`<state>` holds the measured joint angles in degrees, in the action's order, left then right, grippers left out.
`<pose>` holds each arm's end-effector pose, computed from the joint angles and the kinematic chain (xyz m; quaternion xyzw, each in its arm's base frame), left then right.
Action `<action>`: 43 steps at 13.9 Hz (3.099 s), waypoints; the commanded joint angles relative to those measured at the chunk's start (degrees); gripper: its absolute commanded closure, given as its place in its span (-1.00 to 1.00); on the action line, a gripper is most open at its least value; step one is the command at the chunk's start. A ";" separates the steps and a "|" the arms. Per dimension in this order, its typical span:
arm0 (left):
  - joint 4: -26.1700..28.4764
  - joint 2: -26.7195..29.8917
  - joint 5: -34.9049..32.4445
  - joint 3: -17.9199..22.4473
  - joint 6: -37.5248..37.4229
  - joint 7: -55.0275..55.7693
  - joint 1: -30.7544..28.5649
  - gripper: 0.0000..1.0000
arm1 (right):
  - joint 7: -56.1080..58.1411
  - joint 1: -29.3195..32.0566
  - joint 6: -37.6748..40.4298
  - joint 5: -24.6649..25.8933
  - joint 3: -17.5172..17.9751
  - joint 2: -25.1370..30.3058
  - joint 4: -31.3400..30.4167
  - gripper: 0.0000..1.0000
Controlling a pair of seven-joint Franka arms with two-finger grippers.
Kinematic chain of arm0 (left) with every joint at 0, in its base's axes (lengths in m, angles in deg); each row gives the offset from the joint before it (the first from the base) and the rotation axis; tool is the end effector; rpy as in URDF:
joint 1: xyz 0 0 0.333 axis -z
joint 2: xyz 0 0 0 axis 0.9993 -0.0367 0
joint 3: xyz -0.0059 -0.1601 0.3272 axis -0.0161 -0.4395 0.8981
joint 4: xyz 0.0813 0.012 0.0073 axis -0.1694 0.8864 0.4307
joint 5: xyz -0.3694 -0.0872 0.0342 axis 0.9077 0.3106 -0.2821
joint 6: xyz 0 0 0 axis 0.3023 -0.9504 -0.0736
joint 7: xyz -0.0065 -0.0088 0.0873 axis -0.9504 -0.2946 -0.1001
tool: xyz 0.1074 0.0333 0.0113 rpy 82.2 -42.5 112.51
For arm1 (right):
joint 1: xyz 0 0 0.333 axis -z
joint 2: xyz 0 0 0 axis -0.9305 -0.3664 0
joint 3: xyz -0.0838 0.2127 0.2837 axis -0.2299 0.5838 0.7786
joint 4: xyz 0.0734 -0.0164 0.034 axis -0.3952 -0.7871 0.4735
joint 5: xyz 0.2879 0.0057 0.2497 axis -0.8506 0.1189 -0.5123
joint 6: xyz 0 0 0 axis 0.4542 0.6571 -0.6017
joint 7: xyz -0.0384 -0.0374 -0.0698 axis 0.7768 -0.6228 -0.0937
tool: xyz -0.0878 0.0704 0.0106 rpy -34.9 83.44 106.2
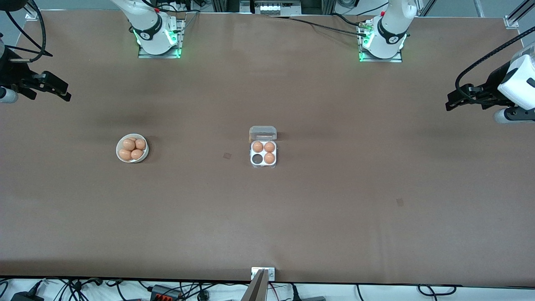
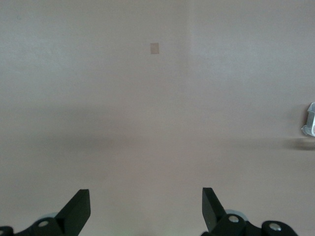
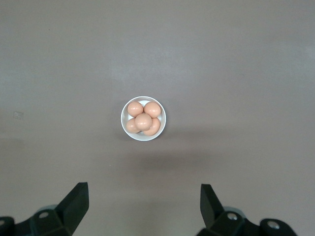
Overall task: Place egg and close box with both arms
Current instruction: 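Move the right gripper toward the white bowl of eggs, then lower the right gripper into the bowl and grasp one brown egg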
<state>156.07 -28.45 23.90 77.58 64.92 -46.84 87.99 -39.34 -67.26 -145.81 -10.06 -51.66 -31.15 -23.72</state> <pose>0.5498 -0.0114 0.6408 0.9983 0.0327 -0.0458 0.0122 0.5014 -0.0375 0.6212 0.9998 -0.0187 0.0073 0.0054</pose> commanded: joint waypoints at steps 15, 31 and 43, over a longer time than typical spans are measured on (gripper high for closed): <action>-0.45 0.25 -0.39 -0.11 -0.72 -0.15 -0.18 -1.00 | -0.11 0.43 -4.53 -1.04 0.73 -23.17 4.08 -1.00; -0.54 -1.07 -0.65 -0.72 -3.70 -3.93 0.52 0.09 | -1.51 -2.83 -10.42 -0.34 0.82 -36.20 3.02 -1.00; -1.24 -1.07 -0.65 -0.81 -5.02 -4.46 0.61 0.99 | -1.51 -2.56 -10.24 -0.34 0.73 -37.78 2.84 -0.06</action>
<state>156.09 -29.45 23.90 76.82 61.48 -49.90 88.44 -40.50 -70.12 -156.41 -10.27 -51.07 -69.22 -21.15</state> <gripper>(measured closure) 0.991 0.388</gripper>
